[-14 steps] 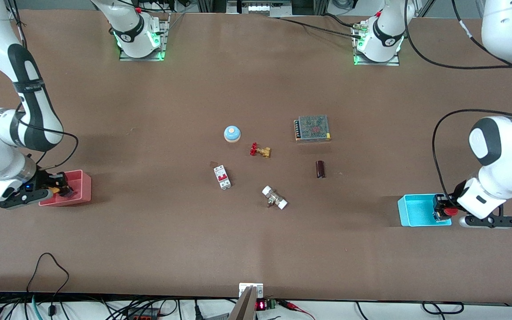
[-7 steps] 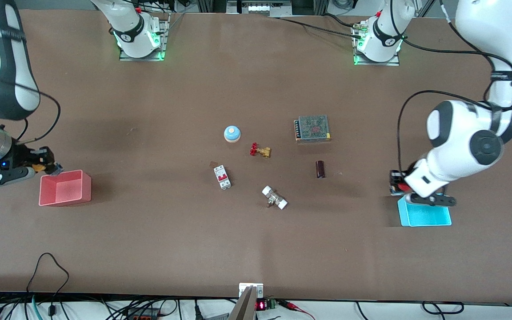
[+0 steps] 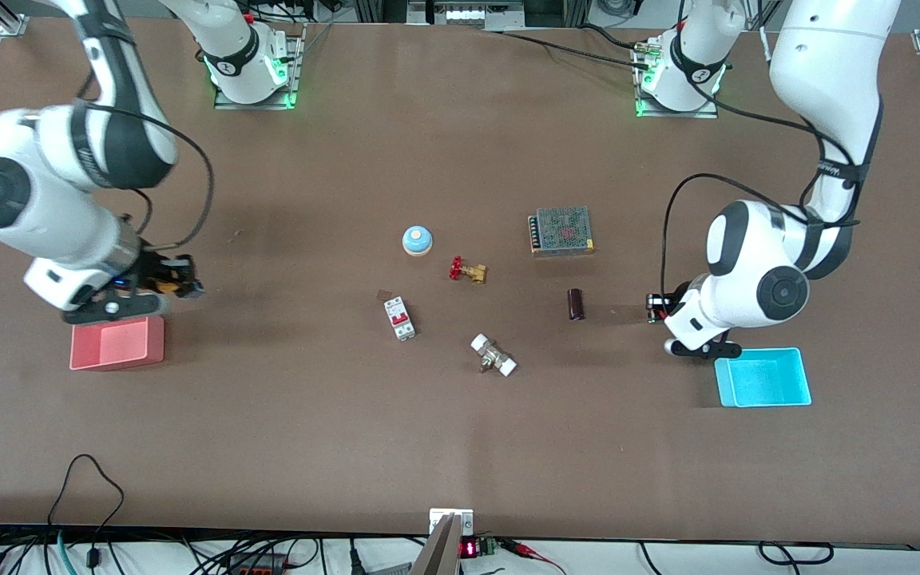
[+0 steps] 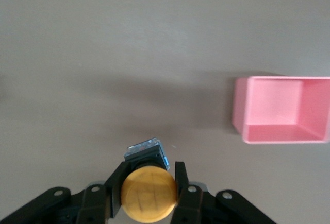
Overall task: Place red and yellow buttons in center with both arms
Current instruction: 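Carry the red button toward the table center with the left gripper and release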
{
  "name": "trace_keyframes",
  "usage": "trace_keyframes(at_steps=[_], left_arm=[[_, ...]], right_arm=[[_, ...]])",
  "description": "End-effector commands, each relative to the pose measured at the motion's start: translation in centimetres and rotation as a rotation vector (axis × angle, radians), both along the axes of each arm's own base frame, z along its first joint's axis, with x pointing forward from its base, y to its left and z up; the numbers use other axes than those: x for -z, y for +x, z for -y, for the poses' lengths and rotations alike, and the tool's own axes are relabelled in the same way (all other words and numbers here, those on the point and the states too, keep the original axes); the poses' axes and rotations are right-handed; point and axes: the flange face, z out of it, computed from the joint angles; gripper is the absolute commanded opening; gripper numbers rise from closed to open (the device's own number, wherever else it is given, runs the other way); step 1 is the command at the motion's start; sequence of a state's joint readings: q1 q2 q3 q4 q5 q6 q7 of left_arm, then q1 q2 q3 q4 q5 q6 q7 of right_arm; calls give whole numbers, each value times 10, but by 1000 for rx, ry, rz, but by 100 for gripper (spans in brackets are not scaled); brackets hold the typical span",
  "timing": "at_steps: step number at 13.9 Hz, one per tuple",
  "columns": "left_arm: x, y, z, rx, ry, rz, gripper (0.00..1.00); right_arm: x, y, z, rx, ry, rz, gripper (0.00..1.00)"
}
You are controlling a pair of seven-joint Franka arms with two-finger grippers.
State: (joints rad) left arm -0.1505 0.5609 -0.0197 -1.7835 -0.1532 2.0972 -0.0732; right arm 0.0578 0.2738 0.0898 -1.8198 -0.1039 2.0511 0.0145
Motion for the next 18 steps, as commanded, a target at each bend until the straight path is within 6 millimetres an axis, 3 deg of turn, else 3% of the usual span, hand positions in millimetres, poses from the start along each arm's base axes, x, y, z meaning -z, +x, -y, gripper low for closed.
trace_keyframes(at_steps=[1, 4, 5, 6, 11, 12, 13, 14, 16, 18], left_arm=[[0, 0, 15, 2, -16, -3, 25], [8, 1, 14, 3, -15, 1, 29], [7, 1, 14, 4, -14, 2, 35], [5, 1, 15, 13, -17, 8, 49], [4, 0, 19, 22, -17, 7, 62], [3, 0, 19, 24, -18, 7, 80], [-2, 0, 19, 26, -19, 10, 95], [-11, 2, 19, 25, -21, 22, 100], [-32, 5, 14, 13, -24, 52, 100], [-65, 14, -5, -11, -18, 108, 100]], right_arm=[[37, 3, -9, 15, 22, 30, 35], [79, -1, -27, 24, 29, 24, 34], [91, -2, -32, 29, 28, 14, 33], [100, -4, -41, 24, 29, 8, 33], [139, -8, -70, 38, 23, 1, 32], [144, -10, -74, 39, 19, -3, 32], [147, -10, -75, 42, 18, 0, 32], [149, -10, -77, 39, 18, 2, 32], [153, -10, -74, 40, 11, -1, 32], [156, -10, -74, 39, 5, -3, 32]])
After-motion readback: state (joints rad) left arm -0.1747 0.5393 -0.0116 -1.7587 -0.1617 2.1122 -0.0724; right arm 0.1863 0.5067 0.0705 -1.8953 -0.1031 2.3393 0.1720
